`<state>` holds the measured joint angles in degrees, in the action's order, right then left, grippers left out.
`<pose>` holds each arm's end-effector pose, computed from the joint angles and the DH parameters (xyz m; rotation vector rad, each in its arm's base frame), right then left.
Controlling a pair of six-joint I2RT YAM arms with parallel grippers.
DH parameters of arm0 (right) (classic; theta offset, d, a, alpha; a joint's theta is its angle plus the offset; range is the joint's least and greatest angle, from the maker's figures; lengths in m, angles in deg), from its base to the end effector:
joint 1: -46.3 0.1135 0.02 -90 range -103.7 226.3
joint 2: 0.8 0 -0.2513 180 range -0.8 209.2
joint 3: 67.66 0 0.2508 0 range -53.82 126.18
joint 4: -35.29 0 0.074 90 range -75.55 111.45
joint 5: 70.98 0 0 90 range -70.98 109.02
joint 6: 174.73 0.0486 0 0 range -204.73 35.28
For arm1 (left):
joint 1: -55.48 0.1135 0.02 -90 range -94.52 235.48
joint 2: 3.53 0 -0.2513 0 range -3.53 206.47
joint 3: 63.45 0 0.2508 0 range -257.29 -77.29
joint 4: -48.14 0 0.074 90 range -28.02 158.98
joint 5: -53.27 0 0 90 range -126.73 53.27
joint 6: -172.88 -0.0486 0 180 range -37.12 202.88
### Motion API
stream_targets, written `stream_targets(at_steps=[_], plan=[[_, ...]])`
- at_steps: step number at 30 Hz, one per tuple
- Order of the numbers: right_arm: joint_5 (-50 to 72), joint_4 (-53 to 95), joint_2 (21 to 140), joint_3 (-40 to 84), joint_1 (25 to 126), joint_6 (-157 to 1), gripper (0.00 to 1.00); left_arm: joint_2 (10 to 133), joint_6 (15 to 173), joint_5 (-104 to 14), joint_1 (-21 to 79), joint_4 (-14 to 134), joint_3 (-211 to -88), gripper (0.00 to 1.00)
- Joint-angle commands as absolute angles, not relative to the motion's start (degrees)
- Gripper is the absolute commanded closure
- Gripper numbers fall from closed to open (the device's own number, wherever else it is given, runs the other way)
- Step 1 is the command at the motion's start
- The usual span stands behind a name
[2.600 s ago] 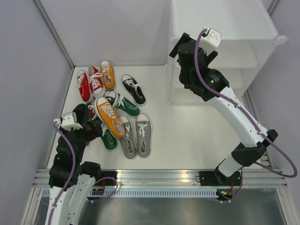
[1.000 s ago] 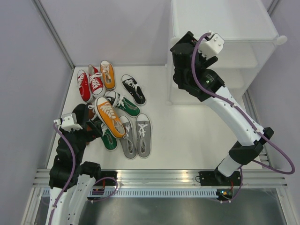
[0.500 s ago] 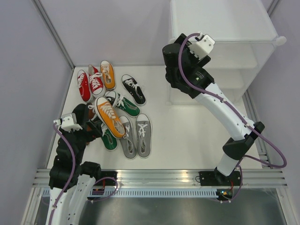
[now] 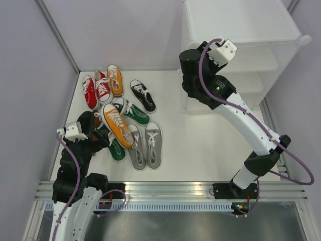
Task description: Place and organize the shoes in the shoe cabinet
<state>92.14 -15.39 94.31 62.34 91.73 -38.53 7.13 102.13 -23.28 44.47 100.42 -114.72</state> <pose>0.2667 0.2045 0.4833 0.8169 1.4336 0.0368 0.0828 -0.0046 0.2987 -0.2957 1.7472 -0.1742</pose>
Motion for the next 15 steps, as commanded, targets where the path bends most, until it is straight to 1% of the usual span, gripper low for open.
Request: stream_targets(at_steps=[1,6,10,15], plan=[[92.7,-21.0,91.2,60.3,91.0,-40.2,0.38,6.6,104.1,-22.6,44.3,98.6,-114.6,0.0],[90.1,-24.9,87.6,58.2,91.3,-40.8,0.38,6.7,104.1,-22.4,44.3,98.6,-114.6,0.0],[87.6,-25.9,82.9,52.6,91.8,-43.3,0.38,6.7,104.1,-22.1,44.3,98.6,-114.6,0.0],[86.4,-30.7,76.7,46.7,92.0,-43.7,0.39,6.7,104.2,-21.8,44.3,98.7,-114.6,0.0]])
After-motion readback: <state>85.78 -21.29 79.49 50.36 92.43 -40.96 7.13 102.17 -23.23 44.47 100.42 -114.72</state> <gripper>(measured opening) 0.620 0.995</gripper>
